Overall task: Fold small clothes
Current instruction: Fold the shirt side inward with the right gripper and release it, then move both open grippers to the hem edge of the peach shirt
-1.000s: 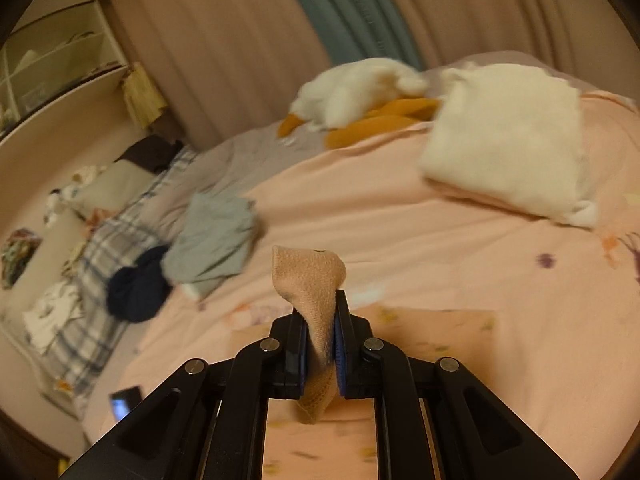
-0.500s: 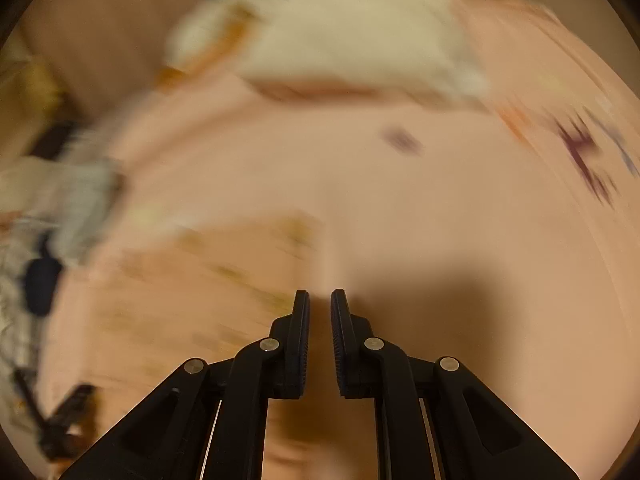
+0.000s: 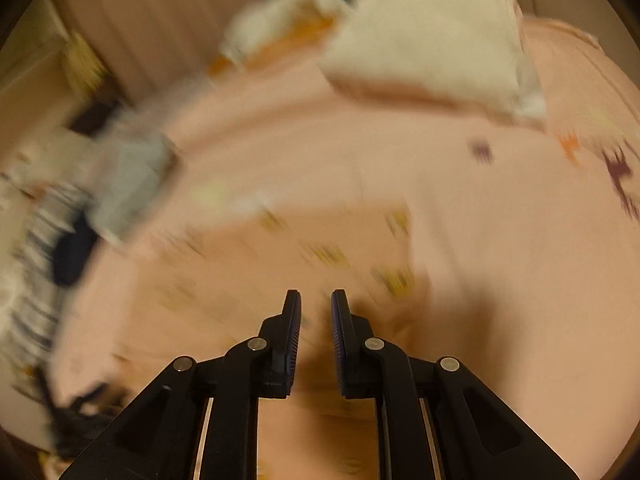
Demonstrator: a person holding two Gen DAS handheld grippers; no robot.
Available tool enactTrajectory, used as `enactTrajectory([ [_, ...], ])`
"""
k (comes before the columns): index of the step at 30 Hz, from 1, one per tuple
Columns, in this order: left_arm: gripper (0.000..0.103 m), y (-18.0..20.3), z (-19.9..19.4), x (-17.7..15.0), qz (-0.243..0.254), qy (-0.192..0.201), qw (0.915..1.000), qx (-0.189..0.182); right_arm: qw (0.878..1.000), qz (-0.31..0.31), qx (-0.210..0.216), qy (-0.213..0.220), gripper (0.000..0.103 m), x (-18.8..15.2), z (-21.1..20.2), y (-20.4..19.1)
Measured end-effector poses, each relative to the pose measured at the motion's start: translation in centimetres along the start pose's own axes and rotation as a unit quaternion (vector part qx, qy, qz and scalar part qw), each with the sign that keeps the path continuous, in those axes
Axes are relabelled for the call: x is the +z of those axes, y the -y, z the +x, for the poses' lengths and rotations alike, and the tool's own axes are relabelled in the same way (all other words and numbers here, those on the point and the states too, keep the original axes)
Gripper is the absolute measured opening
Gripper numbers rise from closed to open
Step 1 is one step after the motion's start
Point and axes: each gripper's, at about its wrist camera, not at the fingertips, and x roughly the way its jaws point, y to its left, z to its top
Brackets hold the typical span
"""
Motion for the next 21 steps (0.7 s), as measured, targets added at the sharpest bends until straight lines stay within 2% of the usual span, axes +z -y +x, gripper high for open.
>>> enactTrajectory([
  [1, 0.097, 0.0, 0.0, 0.0, 0.003, 0.000, 1.0000, -0.001, 1.000, 0.001, -0.009, -0.020, 0.012, -0.7, 0.9, 0.4],
  [4, 0.097, 0.0, 0.0, -0.1, 0.006, 0.001, 1.0000, 0.001, 1.000, -0.028, -0.003, -0.009, 0.012, -2.4, 0.1, 1.0],
  [7, 0.097, 0.2, 0.0, -0.1, 0.007, 0.001, 1.0000, 0.007, 1.000, -0.015, 0.001, -0.022, 0.012, -1.8, -1.1, 1.2],
  [11, 0.097, 0.1, 0.0, -0.2, 0.005, 0.000, 1.0000, 0.005, 0.998, 0.000, 0.055, 0.004, 0.012, -1.0, -2.3, 0.4],
  [13, 0.097, 0.0, -0.1, -0.3, 0.008, 0.000, 1.0000, 0.003, 0.999, -0.008, 0.043, -0.008, 0.012, -1.5, -1.1, -0.6],
  [16, 0.097, -0.1, -0.5, -0.9, 0.022, -0.006, 0.9997, -0.005, 0.998, -0.012, 0.012, -0.054, 0.012, -3.3, 1.7, -0.9],
  [18, 0.097, -0.2, -0.9, -1.2, 0.026, -0.014, 0.9995, -0.010, 0.999, -0.006, 0.021, -0.047, 0.012, -4.1, 1.2, -0.5],
  [21, 0.097, -0.4, -1.3, -1.7, 0.029, -0.035, 0.9988, -0.020, 0.998, 0.001, 0.023, -0.062, 0.012, -4.2, -0.6, -0.5],
])
